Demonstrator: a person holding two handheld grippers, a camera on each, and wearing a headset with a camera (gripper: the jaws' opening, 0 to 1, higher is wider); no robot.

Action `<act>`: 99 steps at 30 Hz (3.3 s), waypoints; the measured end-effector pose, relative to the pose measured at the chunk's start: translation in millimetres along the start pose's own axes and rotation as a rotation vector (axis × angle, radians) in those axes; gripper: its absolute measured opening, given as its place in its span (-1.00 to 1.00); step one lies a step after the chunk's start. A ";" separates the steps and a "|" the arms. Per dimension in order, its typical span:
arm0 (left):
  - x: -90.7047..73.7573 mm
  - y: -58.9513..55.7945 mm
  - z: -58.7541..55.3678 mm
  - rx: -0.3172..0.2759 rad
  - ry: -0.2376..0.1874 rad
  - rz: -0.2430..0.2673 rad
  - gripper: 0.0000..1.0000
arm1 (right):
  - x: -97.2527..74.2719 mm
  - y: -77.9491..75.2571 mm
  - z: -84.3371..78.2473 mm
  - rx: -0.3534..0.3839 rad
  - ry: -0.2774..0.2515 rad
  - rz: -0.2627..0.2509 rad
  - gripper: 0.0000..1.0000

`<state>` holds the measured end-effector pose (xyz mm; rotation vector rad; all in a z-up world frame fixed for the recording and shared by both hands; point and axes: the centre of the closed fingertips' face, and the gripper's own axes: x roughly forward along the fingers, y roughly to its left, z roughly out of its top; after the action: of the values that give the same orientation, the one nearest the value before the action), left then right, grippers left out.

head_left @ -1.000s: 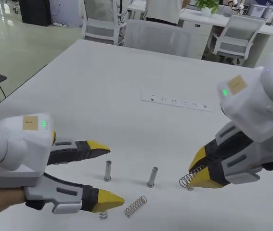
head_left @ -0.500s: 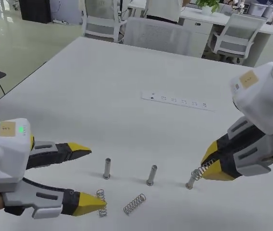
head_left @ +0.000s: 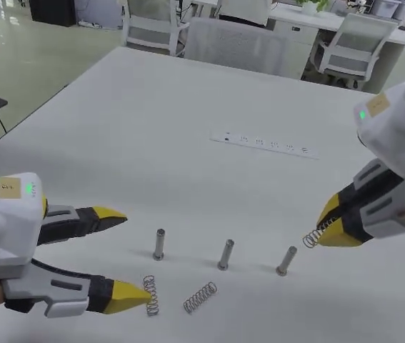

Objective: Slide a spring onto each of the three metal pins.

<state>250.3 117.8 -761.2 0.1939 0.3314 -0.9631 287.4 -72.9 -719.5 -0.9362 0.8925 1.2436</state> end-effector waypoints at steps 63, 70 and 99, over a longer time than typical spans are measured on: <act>1.7 1.1 -3.6 -0.015 0.027 -0.001 0.23 | 80.1 -33.5 -32.0 -0.012 0.223 0.102 -0.83; 1.6 -0.6 -4.4 -0.018 0.029 -0.001 0.21 | 93.1 -32.0 -38.3 -0.002 0.235 0.112 -0.83; 4.1 -1.2 -2.3 -0.024 0.023 0.005 0.18 | 116.6 -33.4 -48.3 0.021 0.249 0.122 -0.82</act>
<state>251.1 114.7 -764.9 0.1838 0.3629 -0.9519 331.4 -78.7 -842.3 -1.0479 1.1713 1.2350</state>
